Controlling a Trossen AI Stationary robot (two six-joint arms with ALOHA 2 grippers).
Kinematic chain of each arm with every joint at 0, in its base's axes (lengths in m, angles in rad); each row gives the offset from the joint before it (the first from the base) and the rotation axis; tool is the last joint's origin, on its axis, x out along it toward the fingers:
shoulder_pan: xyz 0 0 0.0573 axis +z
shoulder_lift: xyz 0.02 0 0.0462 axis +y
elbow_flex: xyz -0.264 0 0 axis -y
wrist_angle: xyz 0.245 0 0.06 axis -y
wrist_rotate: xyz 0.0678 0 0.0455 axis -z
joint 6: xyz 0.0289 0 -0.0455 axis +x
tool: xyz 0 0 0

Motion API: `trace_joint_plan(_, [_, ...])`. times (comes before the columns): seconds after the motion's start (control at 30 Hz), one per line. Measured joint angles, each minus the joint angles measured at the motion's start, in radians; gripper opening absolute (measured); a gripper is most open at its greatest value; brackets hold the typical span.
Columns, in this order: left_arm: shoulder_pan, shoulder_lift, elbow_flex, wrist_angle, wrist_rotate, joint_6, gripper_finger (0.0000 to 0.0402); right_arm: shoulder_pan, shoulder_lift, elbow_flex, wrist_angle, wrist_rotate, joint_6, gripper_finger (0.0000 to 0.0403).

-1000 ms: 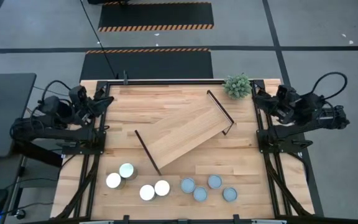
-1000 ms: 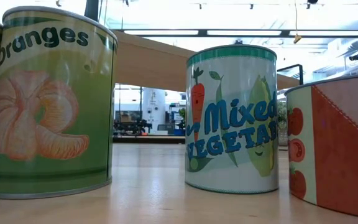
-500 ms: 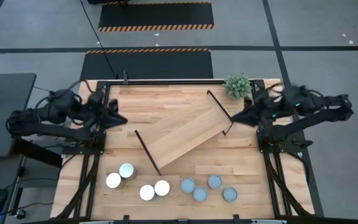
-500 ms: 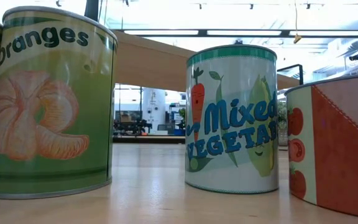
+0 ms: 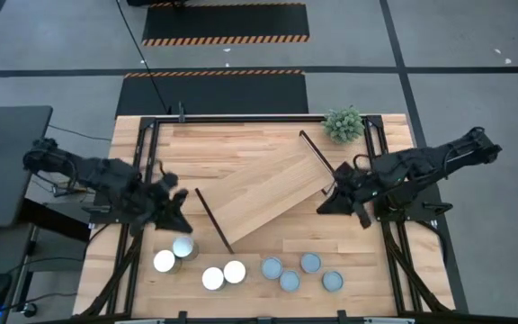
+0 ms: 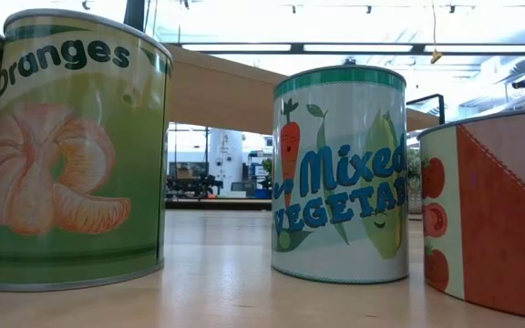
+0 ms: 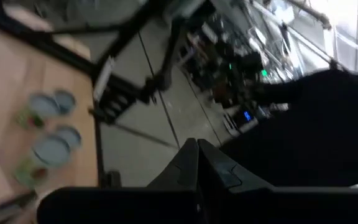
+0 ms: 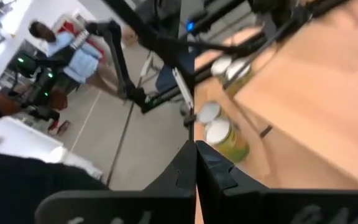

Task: Pick and place cans onto a shelf
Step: Put the canned carrots on the shelf

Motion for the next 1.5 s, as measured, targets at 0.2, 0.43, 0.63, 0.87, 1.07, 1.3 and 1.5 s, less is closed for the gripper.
trace_joint_plan(0.2, [-0.122, 0.064, 0.0, 0.0, -0.062, -0.091, 0.0006, 0.054, 0.072, 0.0, -0.026, -0.007, 0.041, 0.0002])
trace_joint_plan(0.43, [-0.242, 0.139, 0.0, 0.002, -0.108, -0.242, 0.0005, 0.079, 0.139, 0.0, -0.026, -0.026, 0.1, 0.0002])
trace_joint_plan(0.63, [-0.326, 0.215, 0.04, -0.007, -0.131, -0.322, 0.0005, 0.095, 0.21, 0.089, -0.089, -0.028, 0.038, 0.0002])
trace_joint_plan(0.87, [-0.401, 0.332, 0.165, -0.057, -0.143, -0.318, 0.0005, 0.095, 0.284, 0.183, -0.193, -0.057, -0.121, 0.0005])
trace_joint_plan(1.07, [-0.506, 0.421, 0.18, -0.104, -0.089, -0.498, 0.0009, 0.095, 0.309, 0.183, -0.301, -0.101, -0.215, 0.0014])
trace_joint_plan(1.3, [-0.59, 0.515, 0.177, -0.197, -0.045, -0.709, 0.0069, 0.085, 0.327, 0.183, -0.35, -0.15, -0.277, 0.0019])
trace_joint_plan(1.5, [-0.69, 0.574, 0.178, -0.217, -0.043, -0.871, 0.0156, 0.056, 0.327, 0.183, -0.349, -0.16, -0.32, 0.0032])
